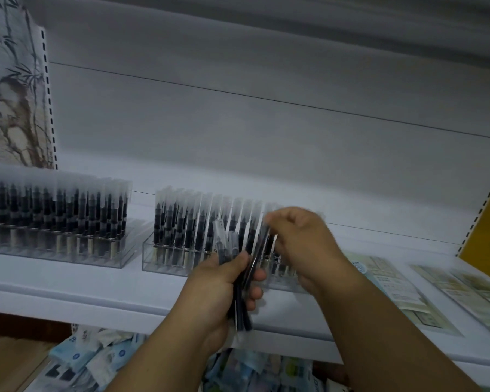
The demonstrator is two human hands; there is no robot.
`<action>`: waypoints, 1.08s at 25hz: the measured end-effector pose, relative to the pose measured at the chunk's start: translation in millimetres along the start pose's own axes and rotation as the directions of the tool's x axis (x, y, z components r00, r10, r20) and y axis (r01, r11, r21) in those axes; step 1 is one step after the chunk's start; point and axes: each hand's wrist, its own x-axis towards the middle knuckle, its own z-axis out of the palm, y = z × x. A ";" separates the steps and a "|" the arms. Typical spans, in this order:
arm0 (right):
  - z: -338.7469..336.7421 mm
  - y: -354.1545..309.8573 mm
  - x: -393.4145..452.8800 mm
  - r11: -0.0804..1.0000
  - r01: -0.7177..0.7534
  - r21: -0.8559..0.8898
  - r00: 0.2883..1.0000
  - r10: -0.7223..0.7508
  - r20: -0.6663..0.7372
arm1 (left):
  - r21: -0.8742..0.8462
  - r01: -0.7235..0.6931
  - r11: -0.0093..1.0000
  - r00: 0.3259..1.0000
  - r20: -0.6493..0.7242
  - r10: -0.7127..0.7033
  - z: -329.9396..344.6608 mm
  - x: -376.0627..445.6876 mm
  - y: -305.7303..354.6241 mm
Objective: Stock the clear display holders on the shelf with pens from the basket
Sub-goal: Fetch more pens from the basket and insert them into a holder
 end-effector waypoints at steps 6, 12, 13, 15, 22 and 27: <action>-22.2 -1.3 9.3 0.948 0.248 -0.201 0.885 -0.307 -0.351 | -0.045 -0.013 0.999 0.998 -0.063 0.010 -7.4 2.4 -4.3; -8.2 22.1 15.7 0.819 0.246 -0.518 0.934 -0.343 -0.097 | -0.084 -0.020 0.996 0.999 -0.037 0.017 -4.5 0.8 -7.6; -6.2 25.2 16.3 0.789 0.224 -0.572 0.950 -0.307 -0.051 | -0.094 -0.015 0.995 0.999 -0.037 0.012 -4.8 0.5 -7.3; -4.1 26.3 15.2 0.756 0.180 -0.629 0.964 -0.264 -0.041 | -0.116 -0.005 0.993 1.000 -0.024 0.002 -4.7 0.0 -6.2; 4.0 21.1 -3.3 0.980 0.078 -0.184 0.989 -0.053 0.139 | 0.020 -0.021 1.000 0.999 0.042 0.020 1.8 -2.0 -9.0; -7.1 17.2 -0.9 0.997 0.028 -0.073 0.996 -0.022 0.083 | 0.113 -0.050 0.992 0.999 0.019 0.048 4.8 -2.4 -9.9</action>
